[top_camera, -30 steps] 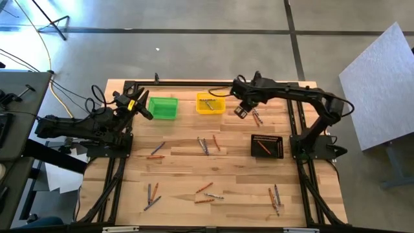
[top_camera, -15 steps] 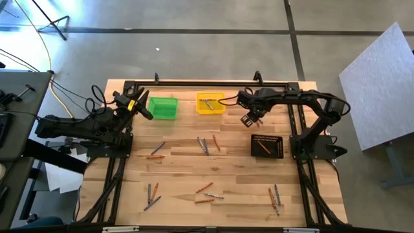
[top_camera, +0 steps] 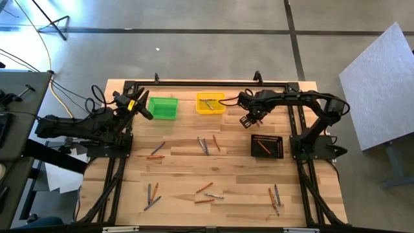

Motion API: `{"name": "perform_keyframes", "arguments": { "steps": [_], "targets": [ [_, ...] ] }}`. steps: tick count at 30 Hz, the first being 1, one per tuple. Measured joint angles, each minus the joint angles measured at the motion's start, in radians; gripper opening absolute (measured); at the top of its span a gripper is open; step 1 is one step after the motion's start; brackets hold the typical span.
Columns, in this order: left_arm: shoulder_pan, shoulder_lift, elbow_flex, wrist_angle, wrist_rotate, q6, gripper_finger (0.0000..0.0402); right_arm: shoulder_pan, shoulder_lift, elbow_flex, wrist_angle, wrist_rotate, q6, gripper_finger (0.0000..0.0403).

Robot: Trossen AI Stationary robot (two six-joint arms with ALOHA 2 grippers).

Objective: Sort crayons
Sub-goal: Put the orange crayon into the black bin

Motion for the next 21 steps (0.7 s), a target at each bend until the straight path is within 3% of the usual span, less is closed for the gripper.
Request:
{"name": "perform_keyframes", "arguments": {
  "steps": [14,21],
  "targets": [
    [0.0,0.0,0.0,-0.005,0.0,0.002,0.0099,0.009,0.0,0.0,0.0,0.015,0.068,0.0118],
    [0.0,0.0,0.0,-0.006,0.0,0.017,0.0099,0.011,0.0,0.0,0.033,0.098,0.102,0.0118]
  ]
}}
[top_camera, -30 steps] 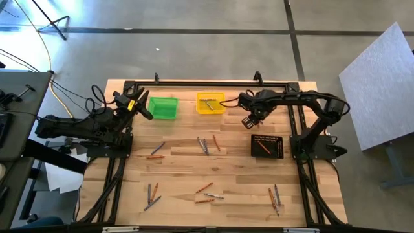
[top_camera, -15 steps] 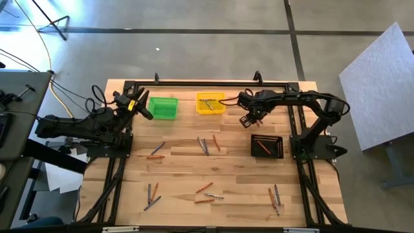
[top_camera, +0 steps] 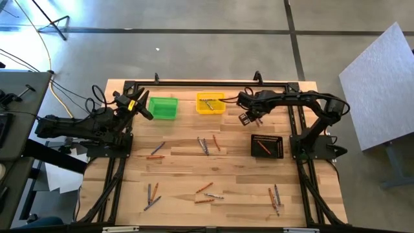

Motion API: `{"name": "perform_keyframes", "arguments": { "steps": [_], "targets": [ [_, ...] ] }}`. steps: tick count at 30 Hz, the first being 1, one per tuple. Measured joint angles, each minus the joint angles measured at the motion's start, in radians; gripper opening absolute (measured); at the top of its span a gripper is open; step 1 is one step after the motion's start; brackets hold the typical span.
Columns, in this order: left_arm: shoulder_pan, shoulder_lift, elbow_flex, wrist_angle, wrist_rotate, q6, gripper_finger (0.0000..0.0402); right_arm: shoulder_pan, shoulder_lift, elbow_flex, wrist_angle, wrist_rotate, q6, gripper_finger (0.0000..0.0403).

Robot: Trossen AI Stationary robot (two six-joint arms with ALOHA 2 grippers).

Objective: Sort crayons
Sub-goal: Put the orange crayon into the black bin

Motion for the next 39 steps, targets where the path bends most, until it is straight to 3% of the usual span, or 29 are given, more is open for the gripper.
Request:
{"name": "perform_keyframes", "arguments": {
  "steps": [9,17,32,36,39],
  "targets": [
    [0.0,0.0,0.0,0.0,0.0,0.001,0.0099,0.034,0.0,0.0,0.013,0.013,0.002,0.0118],
    [0.0,0.0,0.0,0.0,0.0,0.002,0.0099,0.079,0.0,0.0,0.023,0.148,0.029,0.0118],
    [0.0,0.0,0.0,-0.022,0.0,0.001,0.0099,0.083,0.0,0.0,0.055,0.194,-0.008,0.0118],
    [0.0,0.0,0.0,-0.024,0.0,0.001,0.0099,0.083,0.0,-0.053,0.12,0.261,-0.025,0.0118],
    [0.0,0.0,0.0,-0.024,0.0,0.001,0.0099,0.083,0.0,-0.102,0.163,0.211,0.014,0.0118]
  ]
}}
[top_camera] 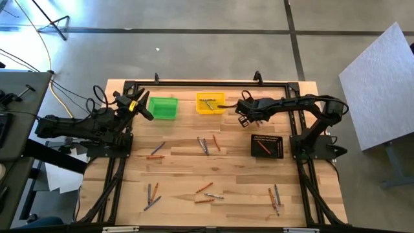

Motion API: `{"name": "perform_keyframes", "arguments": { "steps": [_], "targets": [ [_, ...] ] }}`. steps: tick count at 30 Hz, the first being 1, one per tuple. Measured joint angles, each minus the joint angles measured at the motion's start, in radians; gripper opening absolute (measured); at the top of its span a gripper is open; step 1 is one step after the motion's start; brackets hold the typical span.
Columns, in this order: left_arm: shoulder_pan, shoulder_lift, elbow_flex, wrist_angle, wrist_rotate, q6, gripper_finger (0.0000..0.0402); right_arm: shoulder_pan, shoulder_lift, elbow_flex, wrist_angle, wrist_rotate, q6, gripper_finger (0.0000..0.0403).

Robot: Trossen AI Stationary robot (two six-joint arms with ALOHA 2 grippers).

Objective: Sort crayons
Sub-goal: Put the orange crayon into the black bin

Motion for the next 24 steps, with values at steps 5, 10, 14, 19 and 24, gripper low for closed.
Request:
{"name": "perform_keyframes", "arguments": {
  "steps": [5,10,14,19,24],
  "targets": [
    [0.0,0.0,0.0,0.0,0.0,-0.002,0.0099,0.006,0.0,-0.027,-0.002,-0.064,0.038,0.0118],
    [0.0,0.0,0.0,0.001,0.0,-0.002,0.0099,0.007,0.0,-0.027,-0.003,-0.077,0.016,0.0118],
    [0.0,0.0,0.0,0.002,0.0,-0.011,0.0099,0.005,0.0,-0.027,-0.006,-0.095,0.003,0.0118],
    [0.0,0.0,0.0,0.002,0.0,-0.018,0.0099,0.005,0.0,-0.027,-0.008,-0.139,0.003,0.0118],
    [0.0,0.0,0.0,0.002,0.0,-0.018,0.0099,0.004,-0.001,-0.027,-0.01,-0.162,0.004,0.0118]
  ]
}}
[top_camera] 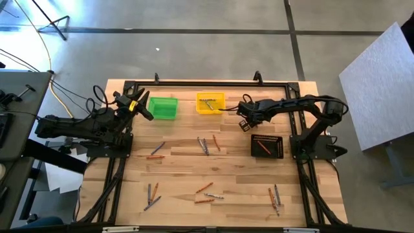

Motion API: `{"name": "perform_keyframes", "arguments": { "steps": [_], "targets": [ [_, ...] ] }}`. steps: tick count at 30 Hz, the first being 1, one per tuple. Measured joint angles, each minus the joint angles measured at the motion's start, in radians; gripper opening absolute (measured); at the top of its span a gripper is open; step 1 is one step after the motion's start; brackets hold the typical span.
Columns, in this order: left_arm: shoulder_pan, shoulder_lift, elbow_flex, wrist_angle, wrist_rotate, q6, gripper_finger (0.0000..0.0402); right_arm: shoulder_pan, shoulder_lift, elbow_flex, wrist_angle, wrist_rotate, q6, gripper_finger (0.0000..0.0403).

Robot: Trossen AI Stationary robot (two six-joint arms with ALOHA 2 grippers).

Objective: Sort crayons
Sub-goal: Put the orange crayon into the black bin

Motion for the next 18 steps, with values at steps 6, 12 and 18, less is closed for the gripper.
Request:
{"name": "perform_keyframes", "arguments": {
  "steps": [6,12,18],
  "targets": [
    [0.0,0.0,0.0,0.0,0.0,0.0,0.0099,0.0,-0.002,0.0,-0.005,-0.041,0.0,0.0111],
    [0.0,0.0,0.0,0.0,0.0,0.0,0.0099,-0.001,-0.002,0.002,-0.005,-0.113,-0.016,0.0058],
    [0.0,0.0,0.0,-0.001,0.0,0.0,0.0099,-0.001,-0.003,0.003,-0.005,-0.127,-0.051,0.0008]
  ]
}}
